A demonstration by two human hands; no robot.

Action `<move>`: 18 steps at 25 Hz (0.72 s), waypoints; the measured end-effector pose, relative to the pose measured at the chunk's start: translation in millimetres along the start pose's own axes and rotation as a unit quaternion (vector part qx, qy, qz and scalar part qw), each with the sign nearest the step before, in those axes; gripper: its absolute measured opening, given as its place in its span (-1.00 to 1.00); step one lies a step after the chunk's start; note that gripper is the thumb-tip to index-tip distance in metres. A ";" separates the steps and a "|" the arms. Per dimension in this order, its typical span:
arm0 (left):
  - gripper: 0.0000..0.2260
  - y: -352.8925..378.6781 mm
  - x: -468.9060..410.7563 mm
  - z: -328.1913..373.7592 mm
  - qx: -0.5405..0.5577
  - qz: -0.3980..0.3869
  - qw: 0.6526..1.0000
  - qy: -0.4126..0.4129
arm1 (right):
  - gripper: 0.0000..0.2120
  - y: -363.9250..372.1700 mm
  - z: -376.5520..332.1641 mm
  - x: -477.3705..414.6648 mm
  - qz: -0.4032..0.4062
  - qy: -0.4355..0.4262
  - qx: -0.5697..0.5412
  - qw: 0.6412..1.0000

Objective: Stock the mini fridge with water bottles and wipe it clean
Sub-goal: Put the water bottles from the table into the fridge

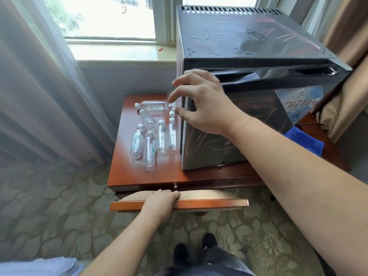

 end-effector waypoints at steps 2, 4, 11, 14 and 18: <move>-0.48 3.8 1.7 0.0 -0.013 0.011 1.000 0.003 | -0.82 0.1 -1.0 6.8 -0.011 -0.018 0.001 1.000; -0.46 8.6 4.1 -0.7 -0.022 0.011 1.000 -0.001 | -0.80 -4.5 -1.6 15.2 -0.018 -0.036 -0.008 0.999; -0.56 21.5 43.8 23.1 0.021 0.021 0.999 -0.013 | -0.65 -23.4 -9.3 53.7 -0.051 -0.080 -0.029 0.995; -0.70 38.2 79.3 36.3 0.054 0.052 0.997 -0.018 | -0.69 -31.2 -14.3 71.3 -0.062 -0.095 -0.042 0.993; -0.60 55.9 125.4 41.3 0.064 0.073 0.994 -0.038 | -0.73 -44.2 -21.7 95.4 -0.042 -0.105 -0.058 0.992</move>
Point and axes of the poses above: each hand's wrist, its own x-axis away from the middle knuckle, its own y-axis out of the palm, z = x × y, the point moved 8 cm from there along -x, towards the middle knuckle, and after that the axes turned 8 degrees about z, right-handed, at the moved point
